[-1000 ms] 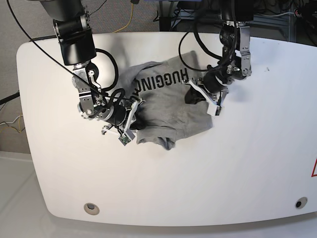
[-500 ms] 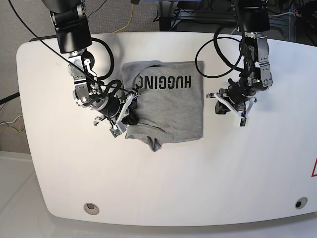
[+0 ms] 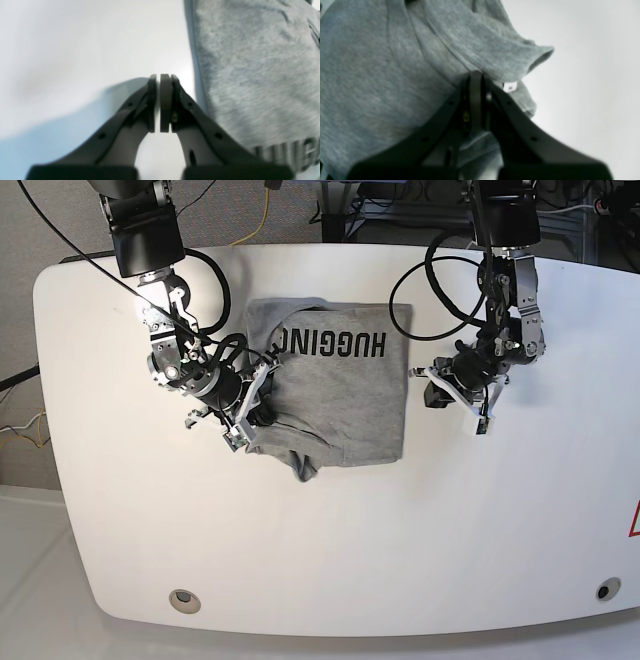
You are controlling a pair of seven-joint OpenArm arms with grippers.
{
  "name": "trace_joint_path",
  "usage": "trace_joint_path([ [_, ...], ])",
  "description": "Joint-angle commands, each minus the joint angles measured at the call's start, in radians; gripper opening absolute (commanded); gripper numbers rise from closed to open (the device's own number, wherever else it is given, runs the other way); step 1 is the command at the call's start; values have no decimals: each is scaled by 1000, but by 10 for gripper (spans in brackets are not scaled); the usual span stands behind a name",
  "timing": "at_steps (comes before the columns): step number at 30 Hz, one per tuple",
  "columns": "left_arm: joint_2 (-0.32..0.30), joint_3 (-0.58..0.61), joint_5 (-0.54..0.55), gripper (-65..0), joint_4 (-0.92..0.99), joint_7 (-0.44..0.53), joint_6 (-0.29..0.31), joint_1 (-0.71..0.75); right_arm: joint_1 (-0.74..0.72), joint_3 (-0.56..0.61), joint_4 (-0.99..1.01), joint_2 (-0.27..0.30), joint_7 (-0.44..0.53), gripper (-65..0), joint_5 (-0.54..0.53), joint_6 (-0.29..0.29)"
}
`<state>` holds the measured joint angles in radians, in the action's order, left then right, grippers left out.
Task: Fold the T-shirt properly
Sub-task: 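Open both grippers and lift them away from the folded shirt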
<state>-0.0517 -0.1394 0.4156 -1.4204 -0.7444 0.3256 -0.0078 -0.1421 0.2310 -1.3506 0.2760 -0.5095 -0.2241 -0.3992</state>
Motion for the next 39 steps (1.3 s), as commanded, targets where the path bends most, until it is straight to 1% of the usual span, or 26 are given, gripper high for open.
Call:
trace_joint_path([
  [1, 2, 2, 53, -636, -43, 16, 7, -13, -34, 0, -23, 10, -97, -650, 32, 4],
  [5, 2, 5, 65, -636, -93, 15, 4, 6, -67, 0, -56, -11, -143, -650, 35, 4],
  [10, 2, 5, 65, -636, -164, 12, 2, 18, -92, 0, -111, -21, -186, -650, 36, 4],
  [16, 2, -1, 64, -636, -205, -79, 0, 10, -106, 0, -169, -40, -231, -650, 38, 4],
  [17, 2, -1, 64, -636, -213, -82, 0, 10, -106, -2, -172, -40, -232, -650, 38, 4],
  [20, 2, -16, 64, -636, -267, -94, 0, 16, -98, -34, -203, -40, -235, -650, 38, 6],
  [23, 2, -18, 62, -636, -314, -94, -3, 29, -78, -81, -226, -45, -268, -650, 38, 6],
  [26, 0, -18, 62, -636, -346, -94, -29, 47, -66, -130, -257, -47, -305, -650, 38, 6],
  [30, -27, -16, 62, -636, -385, -94, -39, 68, -43, -177, -309, -36, -341, -650, 38, 4],
  [33, -43, -18, 62, -636, -399, -94, -39, 88, -18, -226, -349, -2, -360, -650, 36, 0],
  [39, -109, -22, 64, -636, -419, -94, -39, 116, 54, -310, -405, 58, -366, -650, 35, -4],
])
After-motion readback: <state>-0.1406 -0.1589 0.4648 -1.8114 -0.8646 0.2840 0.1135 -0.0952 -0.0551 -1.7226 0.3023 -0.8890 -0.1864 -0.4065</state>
